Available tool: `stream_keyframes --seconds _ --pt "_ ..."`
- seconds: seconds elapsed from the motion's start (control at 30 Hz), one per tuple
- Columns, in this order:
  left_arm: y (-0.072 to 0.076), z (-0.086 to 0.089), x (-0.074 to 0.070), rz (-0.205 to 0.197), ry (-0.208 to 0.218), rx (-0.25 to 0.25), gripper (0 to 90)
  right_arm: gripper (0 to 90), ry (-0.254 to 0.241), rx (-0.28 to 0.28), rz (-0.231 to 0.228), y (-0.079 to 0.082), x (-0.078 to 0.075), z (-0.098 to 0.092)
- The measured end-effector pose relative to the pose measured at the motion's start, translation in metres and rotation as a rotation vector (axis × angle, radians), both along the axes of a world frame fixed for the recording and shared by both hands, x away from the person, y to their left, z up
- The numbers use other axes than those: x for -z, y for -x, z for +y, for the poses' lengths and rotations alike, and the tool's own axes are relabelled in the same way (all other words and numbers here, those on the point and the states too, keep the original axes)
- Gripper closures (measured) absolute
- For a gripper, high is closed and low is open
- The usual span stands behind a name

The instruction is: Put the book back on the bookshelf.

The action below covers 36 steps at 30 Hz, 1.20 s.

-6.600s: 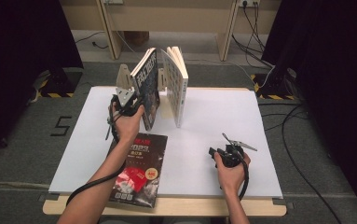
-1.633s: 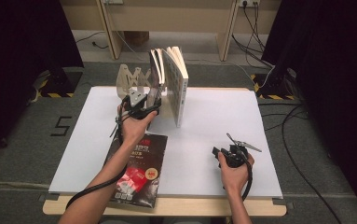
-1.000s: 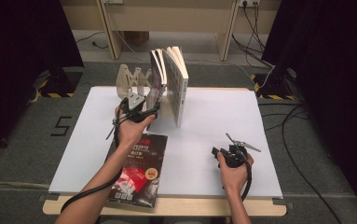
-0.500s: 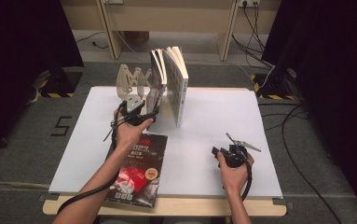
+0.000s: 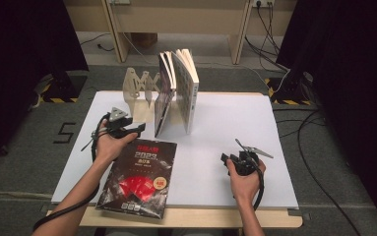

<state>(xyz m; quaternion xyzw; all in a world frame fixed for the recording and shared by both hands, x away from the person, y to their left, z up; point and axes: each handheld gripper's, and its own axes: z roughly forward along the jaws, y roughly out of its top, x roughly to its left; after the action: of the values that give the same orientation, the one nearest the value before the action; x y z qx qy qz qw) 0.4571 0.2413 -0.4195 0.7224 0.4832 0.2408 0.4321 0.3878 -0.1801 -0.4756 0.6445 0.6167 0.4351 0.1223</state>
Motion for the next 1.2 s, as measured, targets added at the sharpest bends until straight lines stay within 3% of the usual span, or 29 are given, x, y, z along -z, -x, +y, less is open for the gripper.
stream_keyframes --seconds 0.2,0.33,0.43,0.53,0.67,0.77,0.9,1.2 --pt "0.004 0.030 0.019 0.098 0.004 -0.061 53.0 58.3 0.013 -0.017 -0.009 -0.001 -0.002 0.003" --pt "0.011 0.051 0.036 0.171 0.034 -0.092 61.1 58.2 0.020 -0.034 -0.003 -0.001 -0.005 0.008" --pt "0.017 0.062 0.044 0.200 0.079 -0.106 62.4 58.1 0.024 -0.052 0.008 -0.003 -0.006 0.013" --pt "0.022 0.070 0.048 0.218 0.095 -0.109 61.9 57.9 0.028 -0.066 0.018 -0.004 -0.007 0.019" --pt "0.030 0.077 0.052 0.272 0.182 -0.079 60.4 57.6 0.036 -0.091 0.030 -0.006 -0.008 0.026" --pt "0.037 0.078 0.053 0.298 0.181 -0.049 57.2 57.4 0.033 -0.104 0.040 -0.007 -0.008 0.032" --pt "0.044 0.080 0.055 0.290 0.162 -0.052 54.3 57.1 0.037 -0.123 0.051 -0.007 -0.008 0.039" --pt "0.052 0.080 0.070 0.348 0.162 -0.037 51.2 56.4 0.044 -0.170 0.073 -0.011 -0.009 0.055"
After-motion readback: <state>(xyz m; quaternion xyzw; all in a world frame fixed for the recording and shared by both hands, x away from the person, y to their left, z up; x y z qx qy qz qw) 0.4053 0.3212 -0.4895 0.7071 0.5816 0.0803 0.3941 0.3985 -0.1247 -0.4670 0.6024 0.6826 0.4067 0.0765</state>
